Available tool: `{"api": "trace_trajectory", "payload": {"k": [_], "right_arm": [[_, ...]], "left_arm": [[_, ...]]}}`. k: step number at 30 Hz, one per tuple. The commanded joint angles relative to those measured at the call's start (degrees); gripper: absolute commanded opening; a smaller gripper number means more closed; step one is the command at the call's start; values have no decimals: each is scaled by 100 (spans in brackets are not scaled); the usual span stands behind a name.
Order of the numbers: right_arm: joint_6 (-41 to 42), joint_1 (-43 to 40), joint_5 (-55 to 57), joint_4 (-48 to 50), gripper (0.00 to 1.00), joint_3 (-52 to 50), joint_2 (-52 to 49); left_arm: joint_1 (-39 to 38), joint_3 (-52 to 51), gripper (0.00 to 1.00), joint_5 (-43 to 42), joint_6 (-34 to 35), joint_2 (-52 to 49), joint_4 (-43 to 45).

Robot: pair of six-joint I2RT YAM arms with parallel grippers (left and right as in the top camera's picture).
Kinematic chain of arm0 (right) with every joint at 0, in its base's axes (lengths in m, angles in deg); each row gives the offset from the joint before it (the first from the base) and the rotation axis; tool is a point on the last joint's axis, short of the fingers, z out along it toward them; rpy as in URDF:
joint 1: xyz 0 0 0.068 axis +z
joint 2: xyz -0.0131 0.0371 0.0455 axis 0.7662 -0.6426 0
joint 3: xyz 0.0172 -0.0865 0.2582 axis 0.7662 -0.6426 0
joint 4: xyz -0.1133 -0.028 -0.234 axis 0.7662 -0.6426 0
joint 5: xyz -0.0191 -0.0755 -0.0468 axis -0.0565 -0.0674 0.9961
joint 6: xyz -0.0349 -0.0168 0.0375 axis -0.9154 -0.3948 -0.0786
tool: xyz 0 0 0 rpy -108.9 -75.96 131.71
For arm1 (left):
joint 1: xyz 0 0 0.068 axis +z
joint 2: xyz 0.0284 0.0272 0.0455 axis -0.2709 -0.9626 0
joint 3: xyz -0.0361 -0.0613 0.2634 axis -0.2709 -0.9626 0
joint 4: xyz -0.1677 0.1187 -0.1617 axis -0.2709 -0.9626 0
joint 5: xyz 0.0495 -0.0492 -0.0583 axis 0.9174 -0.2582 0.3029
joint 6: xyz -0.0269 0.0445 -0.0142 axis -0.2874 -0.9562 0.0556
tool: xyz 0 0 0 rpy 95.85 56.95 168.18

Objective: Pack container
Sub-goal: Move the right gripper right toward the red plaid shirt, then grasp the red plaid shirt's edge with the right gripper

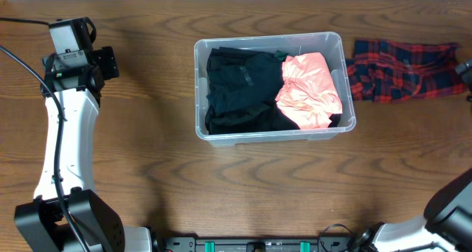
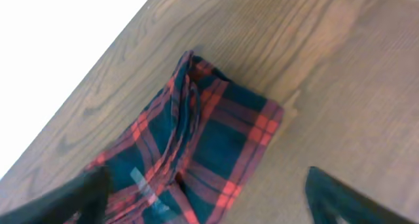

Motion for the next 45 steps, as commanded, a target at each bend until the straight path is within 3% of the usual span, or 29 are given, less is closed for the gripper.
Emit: {"api": "trace_trajectory", "payload": {"k": [1, 13, 28, 45], "right_arm": [[385, -44, -140, 247, 99, 37, -411], [588, -17, -225, 1040, 99, 363, -1838], [809, 262, -223, 1764, 98, 376, -2594], [649, 439, -251, 1731, 49, 376, -2594]], "left_arm": [[13, 7, 98, 70, 55, -22, -22], [13, 7, 98, 70, 55, -22, -22], [13, 7, 98, 70, 55, -24, -22], [13, 7, 98, 70, 55, -24, -22]]}}
